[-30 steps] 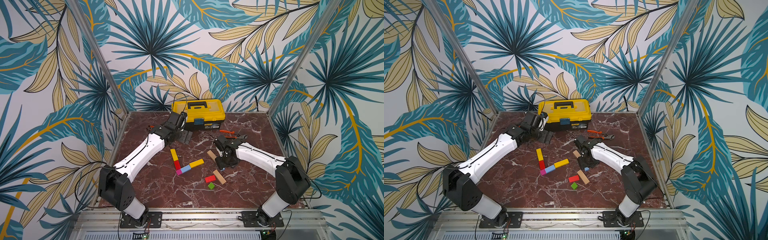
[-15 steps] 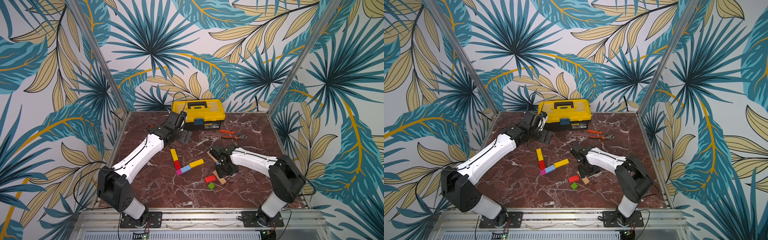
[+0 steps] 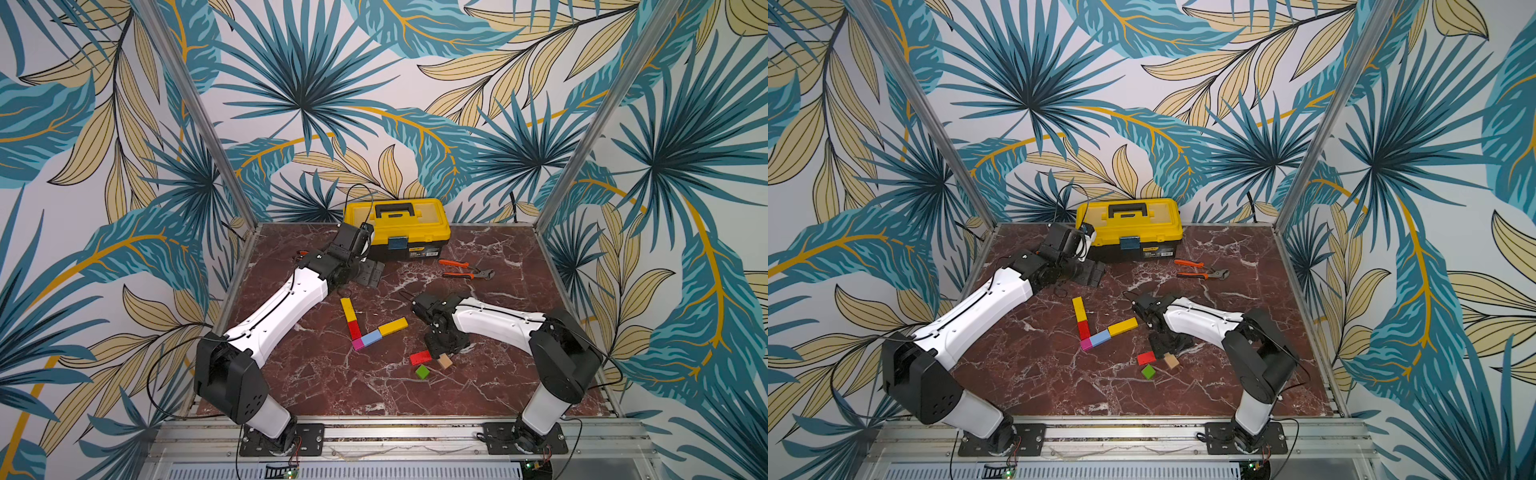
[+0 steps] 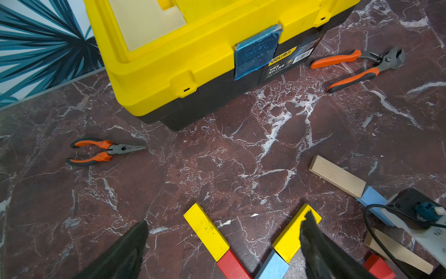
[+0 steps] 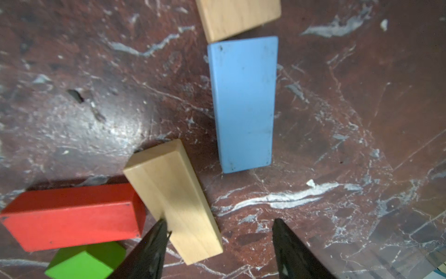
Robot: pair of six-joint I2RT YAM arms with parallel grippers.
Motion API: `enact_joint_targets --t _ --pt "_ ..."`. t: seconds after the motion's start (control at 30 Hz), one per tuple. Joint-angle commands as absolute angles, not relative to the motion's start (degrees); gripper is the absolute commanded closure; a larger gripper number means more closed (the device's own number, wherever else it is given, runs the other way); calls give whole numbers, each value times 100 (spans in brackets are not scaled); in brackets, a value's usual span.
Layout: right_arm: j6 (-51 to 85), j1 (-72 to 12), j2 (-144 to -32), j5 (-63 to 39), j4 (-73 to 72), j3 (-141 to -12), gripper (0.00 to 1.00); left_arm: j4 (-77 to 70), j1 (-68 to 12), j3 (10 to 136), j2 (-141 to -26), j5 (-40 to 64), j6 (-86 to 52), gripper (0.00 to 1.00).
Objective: Assemble the letter v with building blocks
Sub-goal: Adjust the building blocks at the center of the board.
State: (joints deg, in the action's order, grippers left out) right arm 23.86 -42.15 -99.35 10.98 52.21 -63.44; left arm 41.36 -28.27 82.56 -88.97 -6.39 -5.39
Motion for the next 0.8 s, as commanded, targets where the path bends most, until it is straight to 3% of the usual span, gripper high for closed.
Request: enact_joint_targets --t 0.0,0.3,0.77 --pt "2549 -4174 -9776 1366 5394 -6295 28 4069 -2792 8227 -8687 -648 -483 1" --pt "2552 -3725 -9573 1470 5485 -6112 26 4070 -2795 8218 -8675 -657 -483 1" --pt "2496 -3838 -9854 995 5067 -5892 26 4072 -2790 8209 -8683 -678 -483 1"
